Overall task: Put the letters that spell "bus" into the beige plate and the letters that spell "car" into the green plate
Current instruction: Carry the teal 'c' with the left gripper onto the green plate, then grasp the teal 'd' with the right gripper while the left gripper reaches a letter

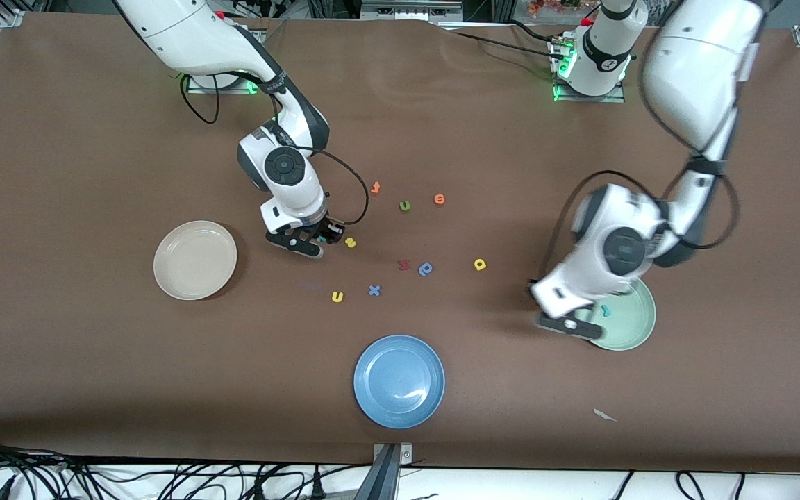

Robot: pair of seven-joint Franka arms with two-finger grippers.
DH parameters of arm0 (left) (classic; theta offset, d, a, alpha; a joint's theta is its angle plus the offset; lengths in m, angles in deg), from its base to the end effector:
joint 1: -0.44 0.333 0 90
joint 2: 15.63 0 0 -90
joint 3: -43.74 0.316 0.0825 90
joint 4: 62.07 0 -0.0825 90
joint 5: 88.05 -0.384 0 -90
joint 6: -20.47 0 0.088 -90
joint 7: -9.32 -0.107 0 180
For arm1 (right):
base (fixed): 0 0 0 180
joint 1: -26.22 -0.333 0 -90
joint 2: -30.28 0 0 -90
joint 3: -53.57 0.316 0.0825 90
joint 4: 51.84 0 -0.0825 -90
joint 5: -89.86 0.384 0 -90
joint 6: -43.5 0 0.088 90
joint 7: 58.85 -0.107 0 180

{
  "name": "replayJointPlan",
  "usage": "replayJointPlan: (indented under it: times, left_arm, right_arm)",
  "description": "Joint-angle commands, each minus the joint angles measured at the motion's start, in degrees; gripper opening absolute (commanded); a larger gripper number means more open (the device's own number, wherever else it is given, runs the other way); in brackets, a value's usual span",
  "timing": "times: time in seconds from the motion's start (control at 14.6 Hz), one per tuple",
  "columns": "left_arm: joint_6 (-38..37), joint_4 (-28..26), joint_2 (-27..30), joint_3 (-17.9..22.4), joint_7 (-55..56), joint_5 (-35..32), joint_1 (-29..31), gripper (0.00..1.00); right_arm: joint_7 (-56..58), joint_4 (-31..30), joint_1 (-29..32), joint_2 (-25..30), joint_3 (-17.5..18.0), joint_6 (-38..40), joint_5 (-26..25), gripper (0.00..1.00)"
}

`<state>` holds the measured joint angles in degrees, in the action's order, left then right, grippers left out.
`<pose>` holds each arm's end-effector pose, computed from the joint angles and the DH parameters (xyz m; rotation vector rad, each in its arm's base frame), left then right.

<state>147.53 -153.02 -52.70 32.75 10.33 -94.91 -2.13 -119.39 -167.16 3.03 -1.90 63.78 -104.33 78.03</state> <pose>0.6821 -0.1417 0.2618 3.0971 -0.3951 -0.0091 0.5028 0.3343 0.1757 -3.0957 0.5114 -0.0418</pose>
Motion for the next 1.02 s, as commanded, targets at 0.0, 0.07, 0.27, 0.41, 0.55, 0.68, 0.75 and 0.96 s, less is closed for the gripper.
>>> replayJointPlan:
  times: [0.0,0.07,0.27,0.41,0.55,0.68,0.75,0.96]
  left_arm:
    - [-0.4,-2.0,0.2,-1.2,-6.6,-0.5,5.5,0.12]
    - [-0.3,-3.1,0.2,-1.2,-6.9,-0.4,6.0,0.14]
    - [-0.4,-3.5,0.2,-1.1,-5.8,-0.4,6.1,1.00]
    - [-2.1,-3.3,0.6,-1.2,-5.4,-0.3,6.0,1.00]
    - [-3.3,-3.2,1.6,-1.7,-3.9,0.2,5.3,1.00]
    - [-5.1,-3.1,2.3,-4.6,-0.2,0.6,5.4,1.00]
    - [-5.2,-3.2,2.3,-6.1,2.7,0.7,5.2,1.00]
    - [-5.2,-3.4,2.0,-10.5,12.8,0.6,3.9,1.00]
  right_arm:
    - [0.0,-0.5,0.0,0.0,0.2,-1.5,-1.1,0.38]
    - [-0.1,-0.5,-0.1,0.0,0.2,-1.5,-1.1,0.34]
    - [-0.2,-0.5,-0.2,-0.1,0.2,-1.6,-1.1,0.28]
    - [-0.2,-0.5,-0.2,-0.1,0.2,-1.6,-1.1,0.24]
    - [-0.2,-0.5,-0.2,-0.1,0.2,-1.6,-1.1,0.21]
    - [0.0,-0.5,-0.2,-0.1,0.2,-1.6,-1.1,0.19]
    - [0.0,-0.4,-0.2,-0.1,0.2,-1.6,-1.1,0.17]
    - [1.5,0.2,-0.2,1.0,0.2,-0.8,-1.1,0.17]
